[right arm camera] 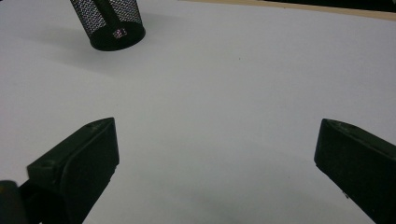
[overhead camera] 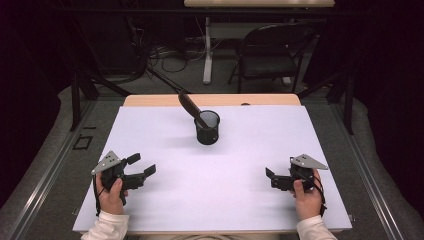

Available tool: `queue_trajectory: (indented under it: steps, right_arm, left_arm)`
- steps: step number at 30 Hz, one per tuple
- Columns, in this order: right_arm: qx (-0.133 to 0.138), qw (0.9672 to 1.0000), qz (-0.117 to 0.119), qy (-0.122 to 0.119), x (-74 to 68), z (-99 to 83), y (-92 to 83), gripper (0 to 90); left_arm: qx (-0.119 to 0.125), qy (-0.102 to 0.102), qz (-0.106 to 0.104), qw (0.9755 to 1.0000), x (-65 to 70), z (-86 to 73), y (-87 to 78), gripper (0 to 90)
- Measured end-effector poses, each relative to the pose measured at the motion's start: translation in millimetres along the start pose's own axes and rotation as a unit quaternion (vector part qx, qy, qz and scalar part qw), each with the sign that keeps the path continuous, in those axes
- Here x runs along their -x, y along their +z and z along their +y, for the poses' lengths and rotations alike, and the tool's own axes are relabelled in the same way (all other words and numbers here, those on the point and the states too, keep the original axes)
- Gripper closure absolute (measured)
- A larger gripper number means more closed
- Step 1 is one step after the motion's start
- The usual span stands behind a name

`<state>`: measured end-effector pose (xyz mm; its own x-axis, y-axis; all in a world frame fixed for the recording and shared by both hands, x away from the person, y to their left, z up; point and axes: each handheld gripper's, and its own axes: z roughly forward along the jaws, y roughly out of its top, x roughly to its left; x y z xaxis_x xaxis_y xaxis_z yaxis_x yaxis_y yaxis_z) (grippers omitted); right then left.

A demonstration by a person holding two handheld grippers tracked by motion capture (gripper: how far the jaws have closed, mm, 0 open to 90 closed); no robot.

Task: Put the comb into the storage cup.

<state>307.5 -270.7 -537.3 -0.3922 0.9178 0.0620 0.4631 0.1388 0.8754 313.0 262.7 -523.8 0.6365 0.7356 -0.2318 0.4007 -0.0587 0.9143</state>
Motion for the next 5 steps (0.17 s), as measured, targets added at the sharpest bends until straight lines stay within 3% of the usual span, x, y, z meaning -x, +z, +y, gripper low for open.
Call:
queue_trajectory:
  steps: [5]
  right_arm:
    - [0.0, 1.0, 0.0, -0.001, -0.3, -0.1, 0.3, 0.0]
  left_arm:
    - [-0.001, 0.0, 0.0, 1.0, -0.1, 0.0, 0.3, 15.8]
